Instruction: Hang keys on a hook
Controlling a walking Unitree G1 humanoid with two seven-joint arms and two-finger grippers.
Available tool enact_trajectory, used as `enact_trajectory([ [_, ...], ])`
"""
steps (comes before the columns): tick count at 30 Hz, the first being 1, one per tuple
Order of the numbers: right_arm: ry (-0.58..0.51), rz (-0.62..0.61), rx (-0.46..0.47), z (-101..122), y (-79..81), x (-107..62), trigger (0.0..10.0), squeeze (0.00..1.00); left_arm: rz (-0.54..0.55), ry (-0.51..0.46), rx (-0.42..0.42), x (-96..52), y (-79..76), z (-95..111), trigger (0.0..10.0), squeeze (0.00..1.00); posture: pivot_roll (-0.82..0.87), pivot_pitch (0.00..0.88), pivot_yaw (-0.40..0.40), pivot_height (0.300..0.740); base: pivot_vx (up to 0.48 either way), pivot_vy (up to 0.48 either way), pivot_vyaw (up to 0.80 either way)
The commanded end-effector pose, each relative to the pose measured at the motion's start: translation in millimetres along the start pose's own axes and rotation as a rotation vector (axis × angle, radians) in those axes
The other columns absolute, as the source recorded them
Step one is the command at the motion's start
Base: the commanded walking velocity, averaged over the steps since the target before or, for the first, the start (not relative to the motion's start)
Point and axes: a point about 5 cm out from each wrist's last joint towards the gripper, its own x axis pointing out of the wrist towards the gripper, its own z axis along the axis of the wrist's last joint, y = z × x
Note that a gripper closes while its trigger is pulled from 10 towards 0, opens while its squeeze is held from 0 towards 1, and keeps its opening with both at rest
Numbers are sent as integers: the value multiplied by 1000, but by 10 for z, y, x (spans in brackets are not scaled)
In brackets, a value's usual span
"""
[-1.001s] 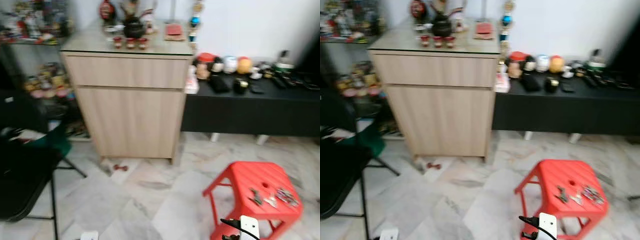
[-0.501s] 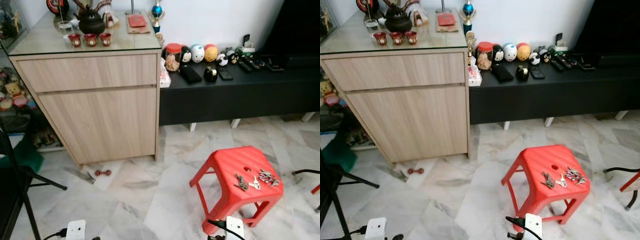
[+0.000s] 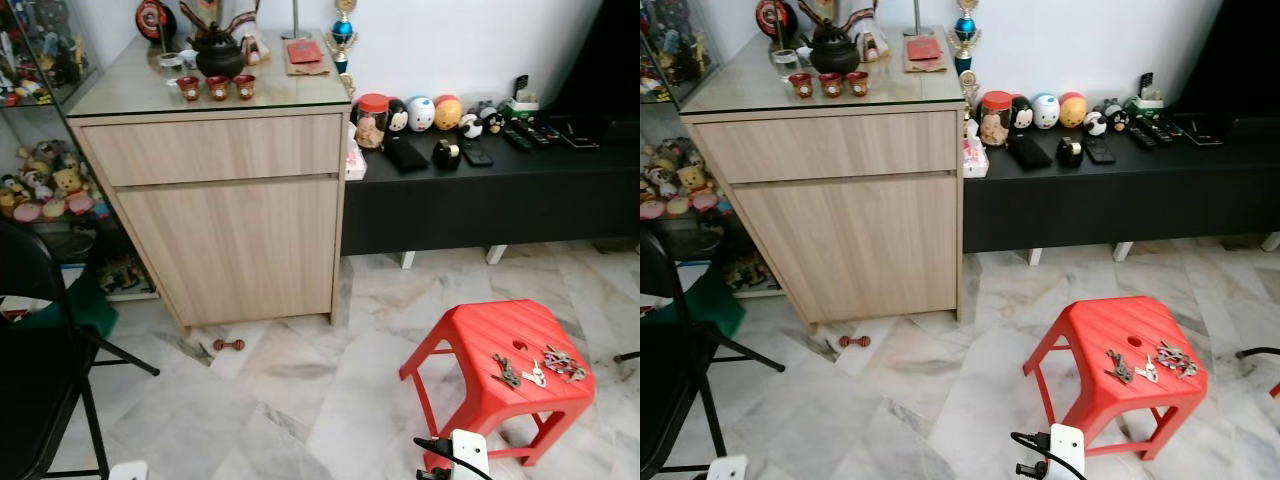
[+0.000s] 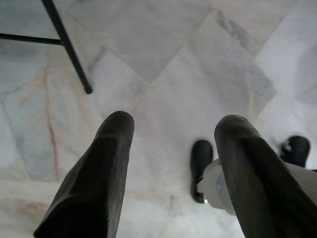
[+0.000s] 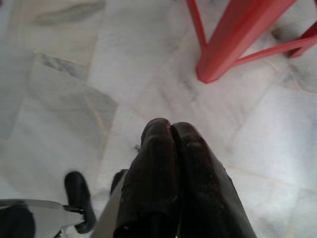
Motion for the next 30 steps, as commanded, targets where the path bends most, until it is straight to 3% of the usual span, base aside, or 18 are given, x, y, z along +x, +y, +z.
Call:
enact_trajectory([
  [1, -4, -13, 10, 10, -41, -3, 10000, 0, 2, 12, -17, -19, 19, -55, 10000, 0, 183, 0, -21, 740, 0, -326, 0],
  [6, -7, -9, -5, 15, -41, -3, 10000, 0, 2, 24, -30, -33, -16, -125, 10000, 0, 178, 0, -21, 740, 0, -325, 0],
  [12, -4, -5, -6, 13, -39, -3, 10000, 0, -22, 19, -28, 3, -232, -120, 10000, 0, 196, 0, -27, 740, 0, -316, 0],
  [21, -10, -1, -5, 3, -29, -4, 10000, 0, -50, 24, -30, 14, -433, -151, 10000, 0, 190, 0, -20, 740, 0, -310, 0],
  [30, -16, 8, -8, 9, -28, -5, 10000, 0, -57, 26, -25, 14, -507, -168, 10000, 0, 192, 0, -34, 740, 0, -354, 0],
])
